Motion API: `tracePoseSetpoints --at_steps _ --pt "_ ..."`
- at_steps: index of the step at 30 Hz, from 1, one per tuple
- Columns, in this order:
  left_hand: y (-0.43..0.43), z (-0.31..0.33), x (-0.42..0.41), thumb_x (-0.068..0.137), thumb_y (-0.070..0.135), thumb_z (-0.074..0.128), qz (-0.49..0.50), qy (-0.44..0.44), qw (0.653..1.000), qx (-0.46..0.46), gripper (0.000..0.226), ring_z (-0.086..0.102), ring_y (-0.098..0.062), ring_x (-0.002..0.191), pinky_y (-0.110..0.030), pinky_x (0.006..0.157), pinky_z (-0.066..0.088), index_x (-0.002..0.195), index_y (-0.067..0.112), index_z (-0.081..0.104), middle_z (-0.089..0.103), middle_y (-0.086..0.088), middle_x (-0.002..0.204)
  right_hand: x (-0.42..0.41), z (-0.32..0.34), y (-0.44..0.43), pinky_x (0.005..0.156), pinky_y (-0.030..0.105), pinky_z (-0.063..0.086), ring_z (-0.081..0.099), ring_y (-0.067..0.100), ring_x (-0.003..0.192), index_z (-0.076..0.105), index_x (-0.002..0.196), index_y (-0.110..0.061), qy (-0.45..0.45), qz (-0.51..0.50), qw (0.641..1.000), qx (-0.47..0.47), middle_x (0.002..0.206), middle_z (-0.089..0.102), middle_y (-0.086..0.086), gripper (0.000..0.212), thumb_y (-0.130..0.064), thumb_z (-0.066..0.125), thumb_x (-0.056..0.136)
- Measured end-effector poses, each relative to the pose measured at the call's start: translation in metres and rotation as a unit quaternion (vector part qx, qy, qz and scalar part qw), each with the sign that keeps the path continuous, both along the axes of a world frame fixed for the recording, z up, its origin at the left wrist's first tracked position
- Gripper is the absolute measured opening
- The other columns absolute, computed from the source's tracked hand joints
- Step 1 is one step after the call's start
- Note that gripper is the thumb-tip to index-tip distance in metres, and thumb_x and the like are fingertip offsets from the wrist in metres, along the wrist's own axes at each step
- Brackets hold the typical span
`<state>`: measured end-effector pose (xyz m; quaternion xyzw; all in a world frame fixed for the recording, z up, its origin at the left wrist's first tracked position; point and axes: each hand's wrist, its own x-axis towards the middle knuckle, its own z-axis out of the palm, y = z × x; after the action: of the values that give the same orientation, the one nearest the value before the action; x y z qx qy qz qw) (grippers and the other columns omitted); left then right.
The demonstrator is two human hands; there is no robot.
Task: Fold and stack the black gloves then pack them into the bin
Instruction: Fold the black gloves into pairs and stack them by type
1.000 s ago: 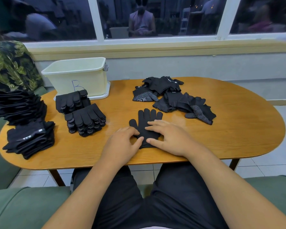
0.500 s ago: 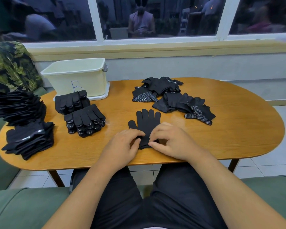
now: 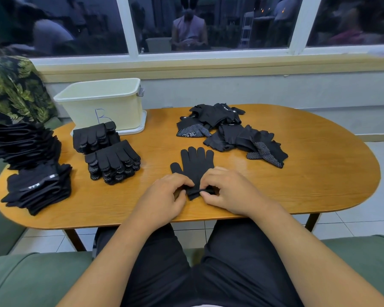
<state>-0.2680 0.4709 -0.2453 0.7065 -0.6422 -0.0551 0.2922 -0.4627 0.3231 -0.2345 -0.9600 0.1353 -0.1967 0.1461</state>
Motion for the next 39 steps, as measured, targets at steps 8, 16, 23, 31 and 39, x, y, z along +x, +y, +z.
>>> tracePoseSetpoints --at_steps 8,16,23,31,39 --pt "-0.001 0.003 -0.001 0.093 0.029 0.06 -0.019 -0.002 1.0 0.003 0.047 0.05 0.0 0.135 -0.042 0.114 0.046 0.139 0.037 0.062 0.059 0.025 0.14 -0.003 0.001 0.0 0.085 0.036 0.052 0.059 0.01 0.101 0.068 0.101 -0.025 -0.04 0.018 0.997 0.062 0.105 0.064 -0.015 0.007 -0.029 0.072 0.097" --pt "-0.006 0.003 -0.003 0.105 0.039 0.06 0.008 -0.011 1.0 0.021 0.026 0.059 -0.003 0.115 -0.034 0.098 0.048 0.13 0.041 0.068 0.07 0.021 0.118 -0.008 0.007 0.005 0.097 0.035 0.057 0.067 0.007 0.115 0.064 0.117 -0.032 -0.06 0.023 0.986 0.155 0.12 0.069 -0.018 0.011 -0.032 0.063 0.106" --pt "-0.004 0.006 -0.005 0.107 0.038 0.062 0.057 0.111 0.992 -0.014 0.01 0.059 0.013 0.077 -0.012 0.061 0.038 0.113 0.043 0.067 0.063 0.043 0.078 -0.007 0.009 0.003 0.092 0.018 0.05 0.062 -0.006 0.114 0.062 0.125 -0.04 -0.04 -0.028 0.986 0.162 0.117 0.068 -0.025 0.033 -0.045 0.076 0.096" --pt "-0.017 0.017 0.002 0.106 0.047 0.059 0.067 0.215 0.974 0.02 0.025 0.072 0.0 0.094 -0.038 0.088 0.057 0.13 0.041 0.062 0.08 0.018 0.099 0.004 0.008 -0.009 0.079 0.03 0.052 0.067 0.001 0.085 0.075 0.094 -0.029 -0.051 -0.082 0.962 0.257 0.088 0.074 -0.015 0.014 -0.036 0.068 0.104" --pt "-0.034 0.013 0.002 0.099 0.047 0.069 0.17 0.197 0.965 -0.008 0.045 0.069 -0.011 0.079 -0.035 0.068 0.052 0.137 0.042 0.045 0.075 0.005 0.087 0.026 0.014 -0.019 0.095 0.05 0.06 0.076 0.021 0.093 0.081 0.101 -0.03 -0.026 -0.155 0.934 0.32 0.096 0.082 0.001 0.022 -0.047 0.069 0.101"
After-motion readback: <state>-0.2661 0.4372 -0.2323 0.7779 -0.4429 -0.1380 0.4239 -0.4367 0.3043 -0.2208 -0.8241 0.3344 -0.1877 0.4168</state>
